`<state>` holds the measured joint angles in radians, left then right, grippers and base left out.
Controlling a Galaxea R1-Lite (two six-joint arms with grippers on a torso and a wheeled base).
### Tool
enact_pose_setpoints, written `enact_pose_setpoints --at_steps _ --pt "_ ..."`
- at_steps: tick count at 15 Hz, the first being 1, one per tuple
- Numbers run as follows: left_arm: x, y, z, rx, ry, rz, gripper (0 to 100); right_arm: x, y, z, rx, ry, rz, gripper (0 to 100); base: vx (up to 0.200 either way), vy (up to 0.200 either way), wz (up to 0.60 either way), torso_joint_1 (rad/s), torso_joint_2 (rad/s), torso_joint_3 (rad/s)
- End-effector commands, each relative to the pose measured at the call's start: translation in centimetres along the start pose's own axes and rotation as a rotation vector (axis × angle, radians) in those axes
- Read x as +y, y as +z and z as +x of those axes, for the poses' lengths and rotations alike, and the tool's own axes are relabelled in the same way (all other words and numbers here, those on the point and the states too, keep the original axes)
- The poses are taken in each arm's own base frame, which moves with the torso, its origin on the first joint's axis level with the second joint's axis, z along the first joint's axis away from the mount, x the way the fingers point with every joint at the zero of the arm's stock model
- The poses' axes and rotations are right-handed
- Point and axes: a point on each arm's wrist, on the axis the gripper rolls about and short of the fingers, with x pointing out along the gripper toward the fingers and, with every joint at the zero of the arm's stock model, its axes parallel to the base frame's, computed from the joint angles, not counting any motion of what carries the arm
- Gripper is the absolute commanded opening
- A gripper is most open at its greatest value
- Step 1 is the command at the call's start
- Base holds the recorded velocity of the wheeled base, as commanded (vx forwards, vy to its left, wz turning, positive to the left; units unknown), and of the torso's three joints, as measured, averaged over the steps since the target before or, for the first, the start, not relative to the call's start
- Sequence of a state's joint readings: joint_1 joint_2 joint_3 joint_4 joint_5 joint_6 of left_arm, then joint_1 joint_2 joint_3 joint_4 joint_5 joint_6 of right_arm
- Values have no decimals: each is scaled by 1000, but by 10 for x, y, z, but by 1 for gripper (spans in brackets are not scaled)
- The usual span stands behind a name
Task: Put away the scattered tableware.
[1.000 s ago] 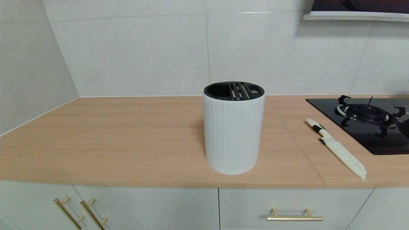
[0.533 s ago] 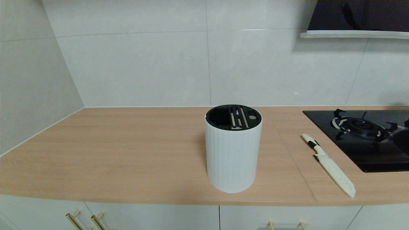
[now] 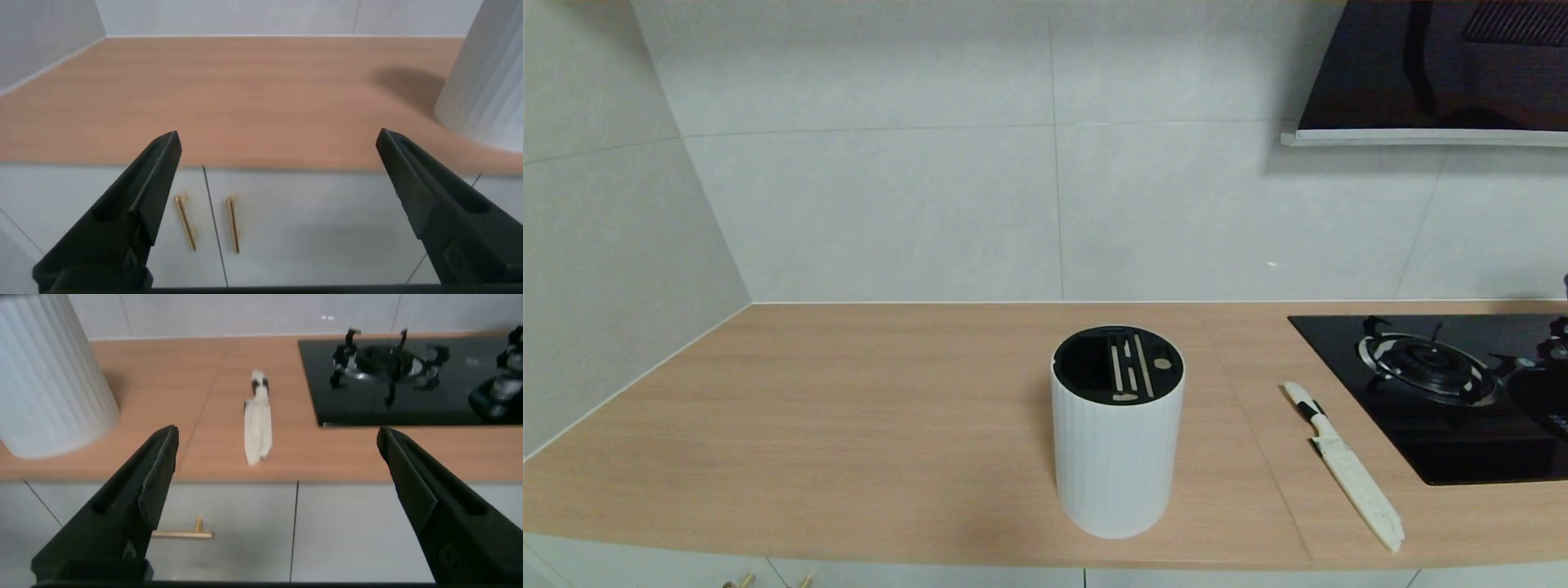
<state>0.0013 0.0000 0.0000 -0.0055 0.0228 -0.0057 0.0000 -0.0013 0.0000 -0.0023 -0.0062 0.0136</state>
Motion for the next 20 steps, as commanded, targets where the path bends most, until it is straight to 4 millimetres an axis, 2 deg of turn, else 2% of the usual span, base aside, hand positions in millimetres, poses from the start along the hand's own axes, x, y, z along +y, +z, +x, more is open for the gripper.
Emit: enact_pose_setpoints --at_steps 1,6,11,13,20 --pt "0 0 0 -1 0 0 100 0 0 0 1 0 0 100 0 0 0 281 -593 -320" --pt "0 0 0 -1 0 0 100 0 0 0 1 0 0 100 0 0 0 231 -493 -260" --pt "0 0 0 -1 0 0 100 0 0 0 1 0 0 100 0 0 0 11 -14 -8" --pt "0 0 0 -1 0 0 100 0 0 0 1 0 0 100 0 0 -600 5 2 0" --pt "0 0 0 -1 0 0 100 0 0 0 1 -2 2 100 0 0 0 0 0 0"
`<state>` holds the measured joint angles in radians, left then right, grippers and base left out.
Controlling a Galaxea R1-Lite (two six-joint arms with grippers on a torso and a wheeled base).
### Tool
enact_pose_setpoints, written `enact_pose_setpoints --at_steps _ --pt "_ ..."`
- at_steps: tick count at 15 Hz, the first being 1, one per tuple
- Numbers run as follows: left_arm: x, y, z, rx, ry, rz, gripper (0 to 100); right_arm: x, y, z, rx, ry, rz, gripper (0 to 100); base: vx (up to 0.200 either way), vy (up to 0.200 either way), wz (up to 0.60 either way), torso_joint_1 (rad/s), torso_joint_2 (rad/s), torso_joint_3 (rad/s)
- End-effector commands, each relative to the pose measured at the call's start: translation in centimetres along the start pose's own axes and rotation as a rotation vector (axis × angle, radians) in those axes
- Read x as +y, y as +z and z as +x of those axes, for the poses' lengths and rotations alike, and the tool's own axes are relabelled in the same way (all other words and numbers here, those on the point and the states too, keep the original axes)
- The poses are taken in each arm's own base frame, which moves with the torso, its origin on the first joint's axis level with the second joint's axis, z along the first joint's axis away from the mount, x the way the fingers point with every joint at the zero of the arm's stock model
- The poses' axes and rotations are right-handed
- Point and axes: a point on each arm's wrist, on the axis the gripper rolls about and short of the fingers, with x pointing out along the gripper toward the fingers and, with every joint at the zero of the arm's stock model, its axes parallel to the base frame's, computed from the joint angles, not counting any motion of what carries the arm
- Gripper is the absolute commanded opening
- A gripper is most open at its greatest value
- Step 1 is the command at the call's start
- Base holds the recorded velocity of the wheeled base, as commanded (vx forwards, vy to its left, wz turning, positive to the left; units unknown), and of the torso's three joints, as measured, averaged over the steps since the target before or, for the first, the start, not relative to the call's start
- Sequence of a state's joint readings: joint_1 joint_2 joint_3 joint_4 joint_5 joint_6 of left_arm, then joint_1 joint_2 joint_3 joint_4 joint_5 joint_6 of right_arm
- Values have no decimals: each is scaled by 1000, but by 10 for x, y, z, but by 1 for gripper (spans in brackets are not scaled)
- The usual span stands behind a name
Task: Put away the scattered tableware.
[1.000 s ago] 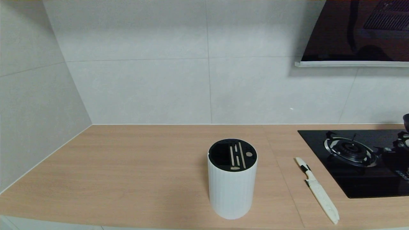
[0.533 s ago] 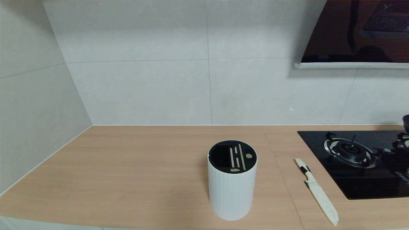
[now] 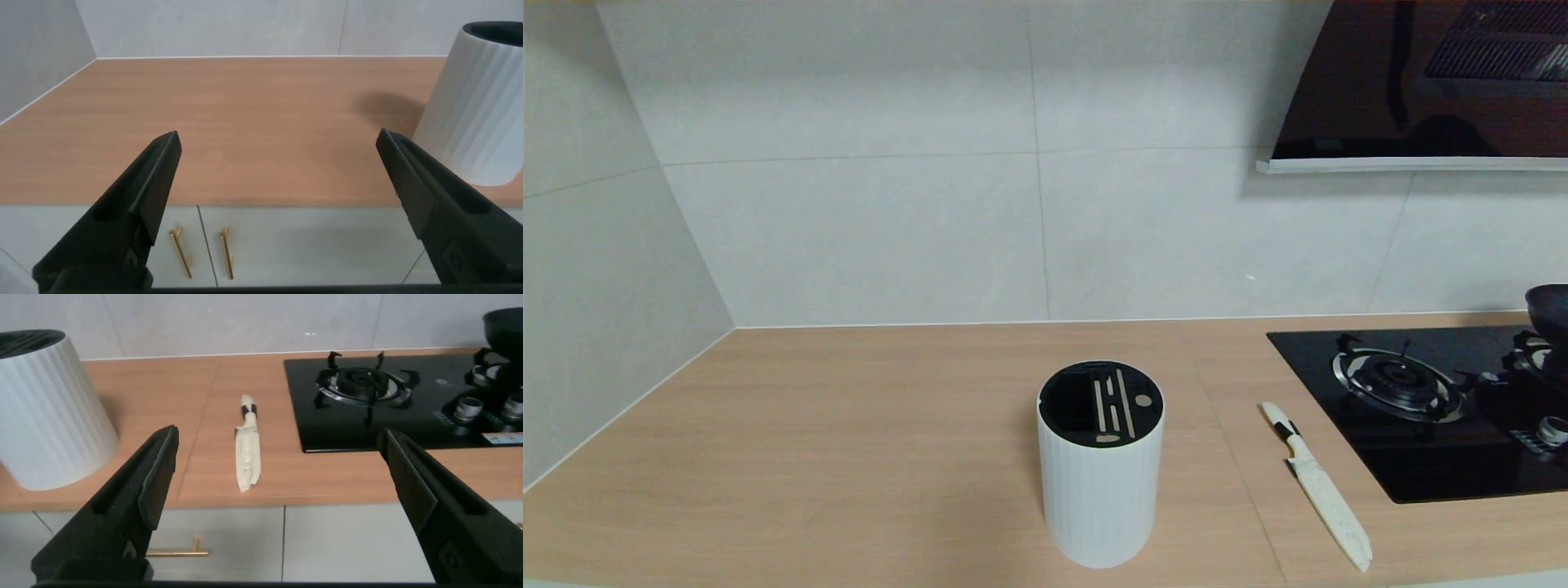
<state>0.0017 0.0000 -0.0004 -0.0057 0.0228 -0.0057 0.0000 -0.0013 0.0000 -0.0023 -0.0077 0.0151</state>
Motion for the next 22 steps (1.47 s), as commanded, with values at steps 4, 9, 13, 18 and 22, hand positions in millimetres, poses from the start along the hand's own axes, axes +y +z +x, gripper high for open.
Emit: enact_pose_setpoints --at_steps 4,9,13,18,22 --pt "0 0 0 0 0 0 100 0 0 0 1 0 -1 100 0 0 0 0 0 0" --pt "0 0 0 0 2 0 100 0 0 0 -1 -12 -23 100 0 0 0 0 0 0" --pt "0 0 0 0 2 0 100 0 51 -1 -8 35 7 100 0 0 0 0 0 0" --pt "0 0 0 0 2 0 100 6 124 77 258 103 0 100 0 0 0 0 0 0" --pt "0 0 0 0 2 0 100 12 126 145 395 166 13 100 0 0 0 0 0 0"
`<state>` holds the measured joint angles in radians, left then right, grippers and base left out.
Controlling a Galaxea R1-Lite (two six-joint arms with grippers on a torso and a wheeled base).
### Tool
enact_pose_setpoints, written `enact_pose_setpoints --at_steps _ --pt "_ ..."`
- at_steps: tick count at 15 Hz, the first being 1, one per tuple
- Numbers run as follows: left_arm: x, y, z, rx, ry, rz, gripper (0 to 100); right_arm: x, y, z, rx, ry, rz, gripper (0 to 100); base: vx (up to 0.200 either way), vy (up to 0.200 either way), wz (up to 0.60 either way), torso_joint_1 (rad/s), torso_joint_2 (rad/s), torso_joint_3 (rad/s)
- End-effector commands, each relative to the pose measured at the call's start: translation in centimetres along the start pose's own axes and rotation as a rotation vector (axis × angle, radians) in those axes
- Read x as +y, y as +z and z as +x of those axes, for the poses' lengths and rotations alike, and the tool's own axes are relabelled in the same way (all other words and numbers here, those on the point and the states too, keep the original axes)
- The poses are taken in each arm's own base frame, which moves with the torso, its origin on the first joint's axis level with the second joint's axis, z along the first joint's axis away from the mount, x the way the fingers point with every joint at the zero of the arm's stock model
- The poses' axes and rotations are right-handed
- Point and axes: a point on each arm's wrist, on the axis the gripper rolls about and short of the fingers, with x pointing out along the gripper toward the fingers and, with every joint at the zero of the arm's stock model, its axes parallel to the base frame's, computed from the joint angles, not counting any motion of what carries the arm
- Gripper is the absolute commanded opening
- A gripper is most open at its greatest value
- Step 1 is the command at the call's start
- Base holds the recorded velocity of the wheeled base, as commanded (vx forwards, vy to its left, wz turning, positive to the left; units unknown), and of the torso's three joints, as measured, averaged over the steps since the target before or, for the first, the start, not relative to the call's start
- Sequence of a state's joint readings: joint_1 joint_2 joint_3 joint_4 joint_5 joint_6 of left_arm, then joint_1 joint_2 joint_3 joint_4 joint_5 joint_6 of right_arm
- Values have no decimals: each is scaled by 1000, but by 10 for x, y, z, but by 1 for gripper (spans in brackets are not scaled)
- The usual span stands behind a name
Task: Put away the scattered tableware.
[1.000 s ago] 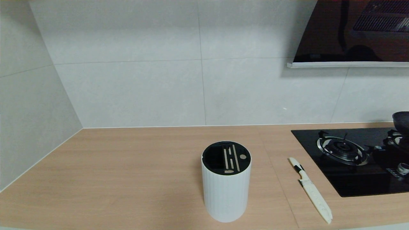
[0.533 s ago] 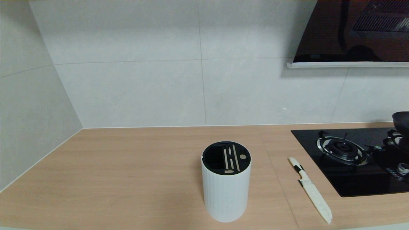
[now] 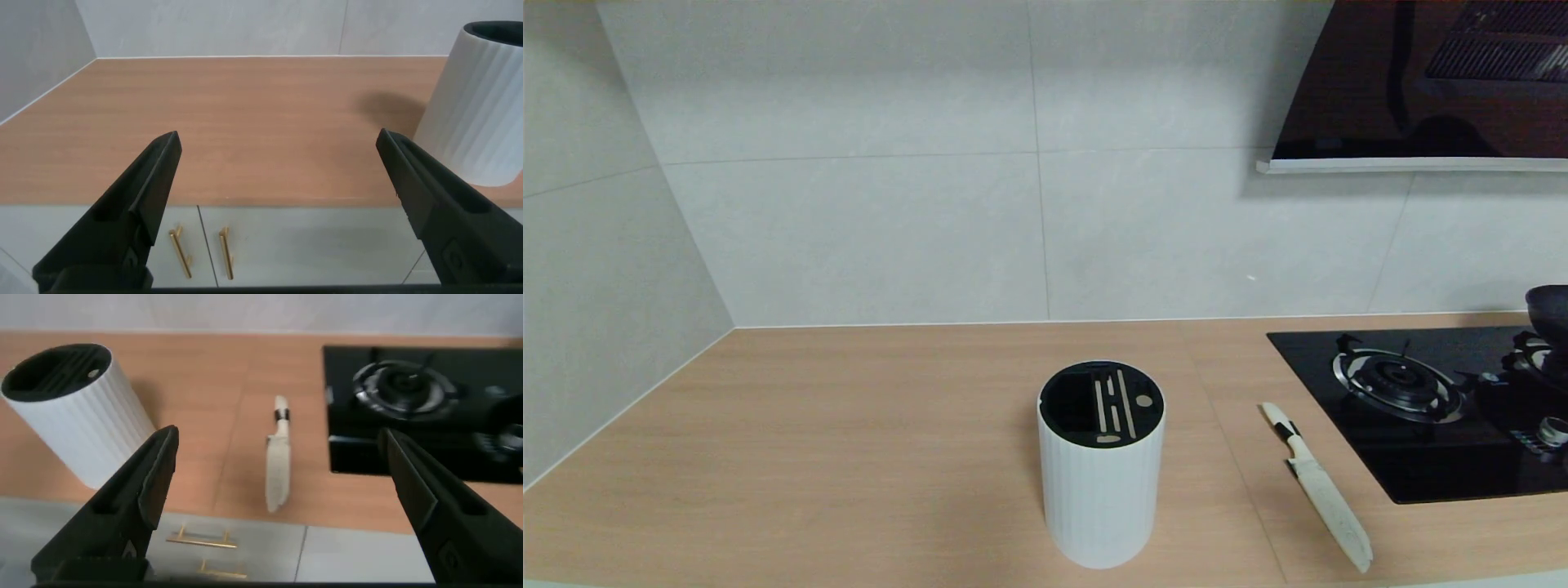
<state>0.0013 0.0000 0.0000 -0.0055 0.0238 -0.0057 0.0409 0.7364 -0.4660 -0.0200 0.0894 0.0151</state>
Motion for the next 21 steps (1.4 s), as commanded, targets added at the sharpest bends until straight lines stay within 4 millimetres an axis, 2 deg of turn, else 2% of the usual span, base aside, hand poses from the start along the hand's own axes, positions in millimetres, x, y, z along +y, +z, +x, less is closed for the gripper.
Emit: enact_pose_setpoints --at_steps 1,5,6,7,8,11,13,17,21 --pt "0 0 0 -1 1 0 100 -1 12 76 186 47 10 100 0 0 0 0 0 0" --pt "0 0 0 -1 1 0 100 -1 -16 159 370 22 -1 100 0 0 0 0 0 0" --pt "0 0 0 -1 1 0 100 -2 -20 168 374 23 -1 100 0 0 0 0 0 0" --pt "0 0 0 -1 1 0 100 0 -33 187 398 28 -7 100 0 0 0 0 0 0" --pt "0 0 0 -1 1 0 100 0 -38 193 412 20 -7 100 0 0 0 0 0 0" --pt "0 0 0 -1 1 0 100 0 -81 234 499 -49 -25 100 0 0 0 0 0 0" --pt "0 0 0 -1 1 0 100 1 -103 253 515 -70 -10 100 0 0 0 0 0 0" --pt "0 0 0 -1 1 0 100 3 -137 272 485 -93 -15 100 0 0 0 0 0 0" --pt "0 0 0 -1 1 0 100 2 -152 282 470 -119 2 100 0 0 0 0 0 0"
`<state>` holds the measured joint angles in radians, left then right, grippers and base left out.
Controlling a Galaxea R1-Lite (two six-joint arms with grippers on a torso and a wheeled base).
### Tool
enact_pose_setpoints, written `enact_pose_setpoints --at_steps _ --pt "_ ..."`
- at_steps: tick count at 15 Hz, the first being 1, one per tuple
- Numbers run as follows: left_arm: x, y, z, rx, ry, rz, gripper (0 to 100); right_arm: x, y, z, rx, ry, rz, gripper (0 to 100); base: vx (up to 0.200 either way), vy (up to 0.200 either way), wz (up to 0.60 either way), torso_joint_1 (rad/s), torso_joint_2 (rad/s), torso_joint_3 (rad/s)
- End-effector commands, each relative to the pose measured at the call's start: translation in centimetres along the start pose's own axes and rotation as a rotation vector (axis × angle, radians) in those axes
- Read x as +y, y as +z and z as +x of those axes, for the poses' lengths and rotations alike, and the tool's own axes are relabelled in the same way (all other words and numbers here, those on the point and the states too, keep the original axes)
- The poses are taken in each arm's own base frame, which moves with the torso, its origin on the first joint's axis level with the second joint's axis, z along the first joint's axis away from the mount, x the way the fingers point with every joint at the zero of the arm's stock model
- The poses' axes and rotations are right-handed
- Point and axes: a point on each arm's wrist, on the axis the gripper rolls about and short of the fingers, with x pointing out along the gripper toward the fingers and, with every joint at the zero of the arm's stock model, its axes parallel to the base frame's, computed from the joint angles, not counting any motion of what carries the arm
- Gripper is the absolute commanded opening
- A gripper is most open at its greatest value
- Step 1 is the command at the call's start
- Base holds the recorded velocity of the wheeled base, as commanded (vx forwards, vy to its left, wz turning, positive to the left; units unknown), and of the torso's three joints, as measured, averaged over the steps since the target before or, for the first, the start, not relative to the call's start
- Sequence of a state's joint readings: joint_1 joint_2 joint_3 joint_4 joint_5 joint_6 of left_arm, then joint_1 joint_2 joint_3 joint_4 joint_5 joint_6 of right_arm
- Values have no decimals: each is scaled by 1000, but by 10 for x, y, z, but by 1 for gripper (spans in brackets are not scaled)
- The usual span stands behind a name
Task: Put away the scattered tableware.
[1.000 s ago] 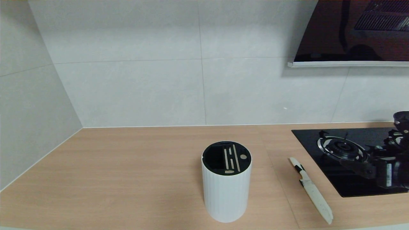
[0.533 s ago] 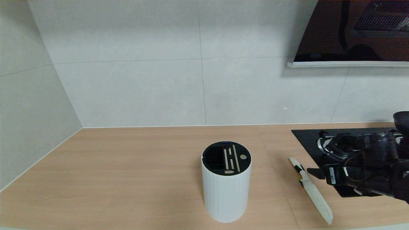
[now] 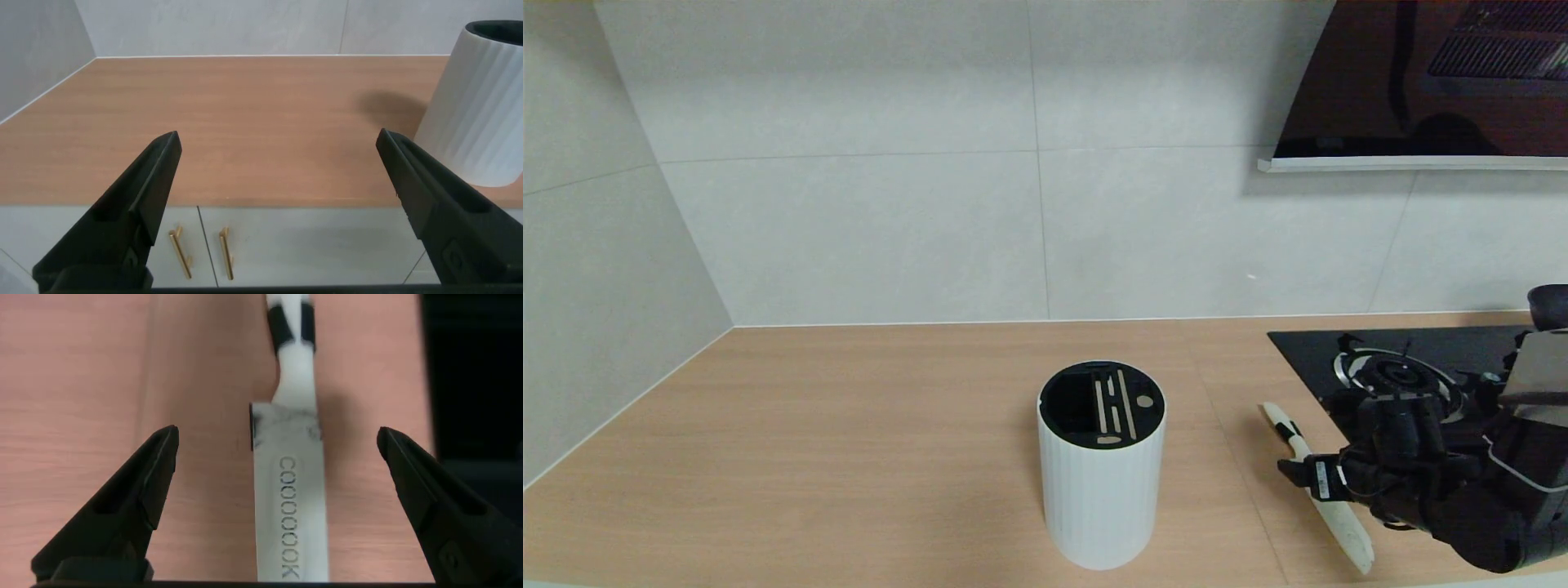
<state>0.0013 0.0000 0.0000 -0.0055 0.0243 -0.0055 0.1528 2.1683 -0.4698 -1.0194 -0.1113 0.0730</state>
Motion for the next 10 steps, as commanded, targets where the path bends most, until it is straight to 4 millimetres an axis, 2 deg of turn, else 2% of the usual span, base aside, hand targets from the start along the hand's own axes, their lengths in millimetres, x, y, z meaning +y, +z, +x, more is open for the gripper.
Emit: enact_pose_setpoints --at_steps 1,6,10 --pt "0 0 0 -1 1 -1 100 0 -13 10 47 -4 -2 100 0 0 0 0 0 0" --pt "0 0 0 -1 1 -1 100 1 -18 24 -10 -38 7 100 0 0 0 0 0 0" --pt "0 0 0 -1 1 -1 100 1 -19 27 -32 -36 24 100 0 0 0 0 0 0"
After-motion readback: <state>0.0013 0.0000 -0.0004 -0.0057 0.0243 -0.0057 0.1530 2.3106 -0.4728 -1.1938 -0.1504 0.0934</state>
